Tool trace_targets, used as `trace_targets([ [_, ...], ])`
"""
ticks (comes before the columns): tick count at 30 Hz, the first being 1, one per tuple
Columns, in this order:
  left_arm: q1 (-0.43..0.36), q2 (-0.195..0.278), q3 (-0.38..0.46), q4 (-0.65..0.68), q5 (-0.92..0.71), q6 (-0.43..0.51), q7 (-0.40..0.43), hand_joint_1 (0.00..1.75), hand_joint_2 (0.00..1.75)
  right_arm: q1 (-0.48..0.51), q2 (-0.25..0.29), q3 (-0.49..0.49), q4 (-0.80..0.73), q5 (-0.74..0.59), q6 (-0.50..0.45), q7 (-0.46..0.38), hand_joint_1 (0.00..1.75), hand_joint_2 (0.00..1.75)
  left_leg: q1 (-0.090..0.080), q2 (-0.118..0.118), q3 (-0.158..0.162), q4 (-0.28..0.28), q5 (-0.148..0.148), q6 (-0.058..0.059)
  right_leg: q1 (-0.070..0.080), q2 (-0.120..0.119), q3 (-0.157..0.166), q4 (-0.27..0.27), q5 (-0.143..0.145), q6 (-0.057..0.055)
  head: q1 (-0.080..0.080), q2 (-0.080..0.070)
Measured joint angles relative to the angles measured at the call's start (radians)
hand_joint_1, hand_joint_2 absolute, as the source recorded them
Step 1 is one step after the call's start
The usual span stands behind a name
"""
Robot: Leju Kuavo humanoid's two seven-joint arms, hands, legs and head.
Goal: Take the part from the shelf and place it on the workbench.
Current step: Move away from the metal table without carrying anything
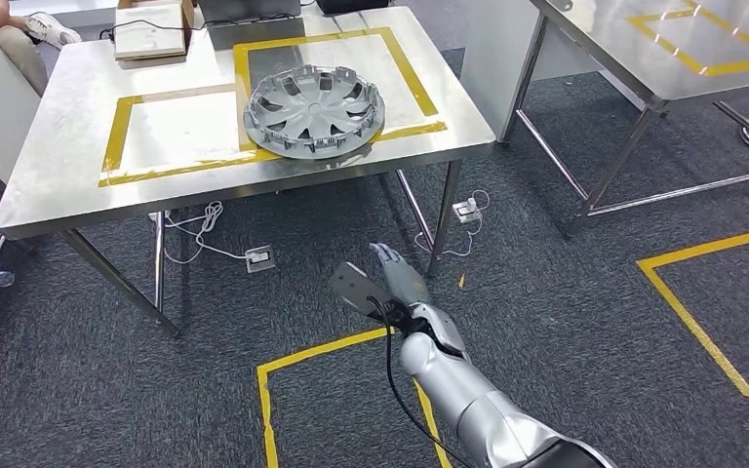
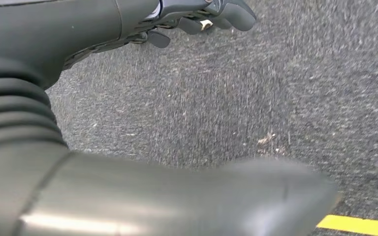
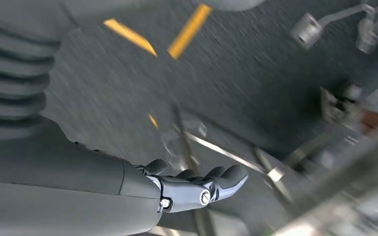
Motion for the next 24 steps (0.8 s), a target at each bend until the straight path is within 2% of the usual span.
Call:
trace_targets([
  [24,0.113,0.073,-0.327,-0.081,0.382,-0.284,0.09,0.0,0.0,0.417,-0.126,-0.152,0.022,-0.517,0.207,0.114,0.0,0.0,-0.003,0.0,-0.001,0.0,-0.005,0.005,-0.005,0.0,-0.002,0.0,-0.004,0.004,0.0,0.0],
])
